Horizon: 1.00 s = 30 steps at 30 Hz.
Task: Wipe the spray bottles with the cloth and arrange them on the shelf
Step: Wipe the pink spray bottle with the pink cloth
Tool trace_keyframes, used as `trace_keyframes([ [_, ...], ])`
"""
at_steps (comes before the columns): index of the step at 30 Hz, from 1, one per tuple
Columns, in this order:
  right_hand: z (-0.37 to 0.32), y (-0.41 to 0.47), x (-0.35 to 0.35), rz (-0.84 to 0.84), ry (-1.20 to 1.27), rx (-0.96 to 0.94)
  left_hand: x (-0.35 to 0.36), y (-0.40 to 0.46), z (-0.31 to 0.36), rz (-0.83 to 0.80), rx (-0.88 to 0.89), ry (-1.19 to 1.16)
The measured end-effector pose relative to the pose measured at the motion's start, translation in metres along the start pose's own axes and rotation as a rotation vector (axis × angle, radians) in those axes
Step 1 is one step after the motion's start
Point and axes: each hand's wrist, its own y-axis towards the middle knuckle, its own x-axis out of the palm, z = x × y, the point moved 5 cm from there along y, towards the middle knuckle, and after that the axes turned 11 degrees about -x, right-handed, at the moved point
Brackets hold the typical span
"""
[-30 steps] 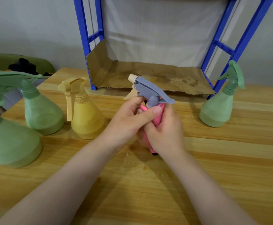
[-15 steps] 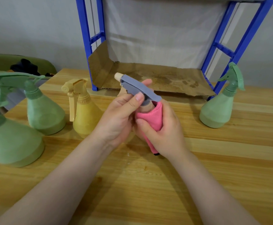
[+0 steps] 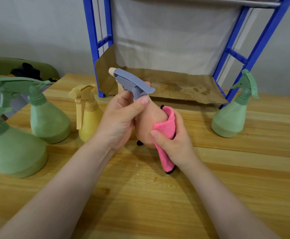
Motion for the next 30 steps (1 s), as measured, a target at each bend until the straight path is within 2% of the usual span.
trace_keyframes([
  [4, 0.001, 0.000, 0.000, 0.077, 0.029, -0.005, 0.001, -0.001, -0.007, 0.142, 0.008, 0.103],
  [7, 0.004, 0.000, 0.000, 0.088, 0.030, 0.024, 0.000, -0.003, -0.011, 0.233, -0.006, 0.053],
  [13, 0.002, 0.000, -0.001, 0.093, 0.021, 0.022, -0.002, -0.002, -0.014, 0.264, 0.011, -0.075],
  [18, 0.003, -0.002, 0.005, 0.031, -0.028, 0.048, -0.002, -0.002, -0.008, 0.197, 0.069, 0.023],
  [25, -0.005, -0.004, 0.003, 0.132, -0.176, 0.040, 0.009, -0.005, -0.011, 0.166, 0.046, 0.224],
  [30, -0.009, -0.007, 0.006, 0.204, -0.315, -0.015, 0.008, -0.005, -0.016, 0.247, 0.007, 0.073],
])
